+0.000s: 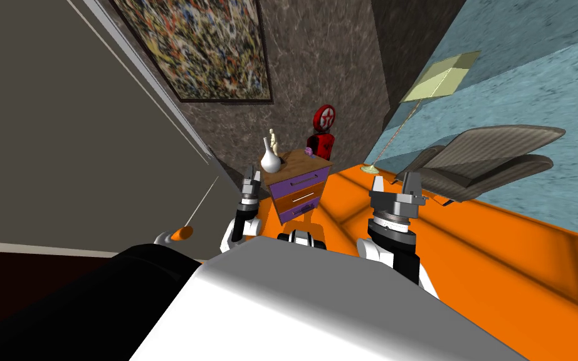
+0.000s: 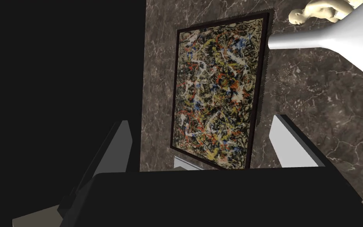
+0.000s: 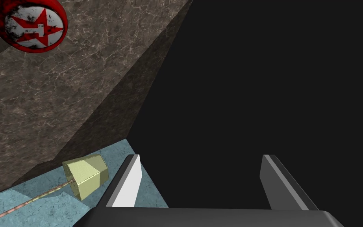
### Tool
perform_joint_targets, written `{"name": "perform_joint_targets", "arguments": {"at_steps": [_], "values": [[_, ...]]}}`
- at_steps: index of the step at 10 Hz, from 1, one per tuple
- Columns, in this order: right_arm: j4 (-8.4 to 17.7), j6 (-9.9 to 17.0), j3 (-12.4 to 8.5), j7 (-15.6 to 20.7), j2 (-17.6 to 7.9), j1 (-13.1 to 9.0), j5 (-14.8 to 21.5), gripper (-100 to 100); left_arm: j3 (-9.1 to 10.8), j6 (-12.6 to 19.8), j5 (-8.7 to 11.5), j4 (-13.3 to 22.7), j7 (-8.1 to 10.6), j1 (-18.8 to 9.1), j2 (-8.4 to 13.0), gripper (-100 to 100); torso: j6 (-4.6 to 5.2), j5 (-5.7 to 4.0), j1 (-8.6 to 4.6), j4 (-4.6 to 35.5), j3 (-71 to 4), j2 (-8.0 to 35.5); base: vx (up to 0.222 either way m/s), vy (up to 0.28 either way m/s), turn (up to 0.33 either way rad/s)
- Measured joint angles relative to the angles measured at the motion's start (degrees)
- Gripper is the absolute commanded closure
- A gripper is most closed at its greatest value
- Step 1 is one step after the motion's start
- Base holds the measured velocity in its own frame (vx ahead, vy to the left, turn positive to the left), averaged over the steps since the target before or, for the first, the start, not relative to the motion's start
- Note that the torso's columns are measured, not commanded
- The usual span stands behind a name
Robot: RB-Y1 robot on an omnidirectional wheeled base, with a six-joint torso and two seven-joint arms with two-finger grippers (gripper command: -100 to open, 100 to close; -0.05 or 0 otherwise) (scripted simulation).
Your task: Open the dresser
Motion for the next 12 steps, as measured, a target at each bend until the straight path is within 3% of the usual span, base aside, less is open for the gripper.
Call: {"name": "perform_joint_targets", "arguments": {"at_steps": [2, 6, 12], "values": [[0.0, 0.0, 0.0, 0.0, 0.0, 0.0, 0.0, 0, 0.63, -0.5, 0.4, 2.8, 0.10, -0.6, 2.5, -100, -0.01, 0.00, 0.02, 0.0, 0.0, 0.0, 0.085, -0.109, 0.060], [0.0, 0.0, 0.0, 0.0, 0.0, 0.0, 0.0, 0, 1.68, -2.1, 1.3, 8.3, 0.32, -0.9, 4.8, -100, 0.00, 0.03, 0.09, 0.0, 0.0, 0.1, 0.077, -0.106, 0.061], [0.0, 0.0, 0.0, 0.0, 0.0, 0.0, 0.0, 0, 3.52, -3.6, 2.8, 15.8, 0.75, -1.8, 3.9, -100, 0.00, 0.02, 0.07, 0.0, 0.0, 0.1, 0.064, -0.103, 0.058]]}}
